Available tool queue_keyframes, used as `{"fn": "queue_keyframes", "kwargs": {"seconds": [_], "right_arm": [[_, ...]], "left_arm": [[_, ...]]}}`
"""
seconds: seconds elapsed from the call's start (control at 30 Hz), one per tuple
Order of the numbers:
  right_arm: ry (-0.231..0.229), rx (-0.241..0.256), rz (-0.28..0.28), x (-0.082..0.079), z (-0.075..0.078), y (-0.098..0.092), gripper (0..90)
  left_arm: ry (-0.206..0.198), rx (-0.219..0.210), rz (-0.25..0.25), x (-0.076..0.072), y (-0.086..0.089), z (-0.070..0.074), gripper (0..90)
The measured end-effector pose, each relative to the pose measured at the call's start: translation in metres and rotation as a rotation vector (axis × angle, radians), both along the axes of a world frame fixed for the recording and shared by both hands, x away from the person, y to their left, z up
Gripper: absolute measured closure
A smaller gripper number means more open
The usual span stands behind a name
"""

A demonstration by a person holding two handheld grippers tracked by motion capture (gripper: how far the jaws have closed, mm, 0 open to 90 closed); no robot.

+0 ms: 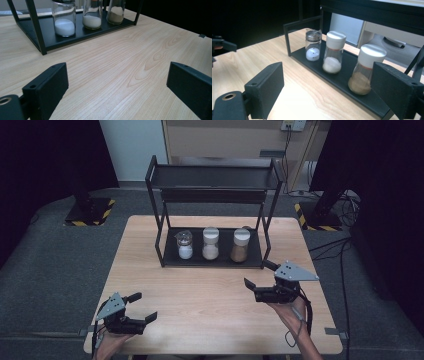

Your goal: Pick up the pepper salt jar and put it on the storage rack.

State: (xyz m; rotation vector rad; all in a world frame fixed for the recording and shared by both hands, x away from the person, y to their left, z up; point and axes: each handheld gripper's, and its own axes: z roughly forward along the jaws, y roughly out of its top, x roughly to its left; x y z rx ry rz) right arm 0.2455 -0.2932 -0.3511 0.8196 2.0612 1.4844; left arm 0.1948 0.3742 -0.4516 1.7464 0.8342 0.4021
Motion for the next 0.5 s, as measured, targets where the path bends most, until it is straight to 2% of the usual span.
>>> {"fn": "queue_keyframes", "kwargs": {"seconds": [0.27, 0.5], "right_arm": [[0.015, 0.012, -0.001, -0.019, -0.013, -0.009, 11.9], [0.041, 0.02, -0.025, -0.034, -0.028, -0.02, 11.8]], "left_arm": [[0.001, -0.002, 0.006, -0.001, 0.001, 0.0, 2.8], [0.001, -0.002, 0.006, -0.001, 0.001, 0.0, 2.8]]}}
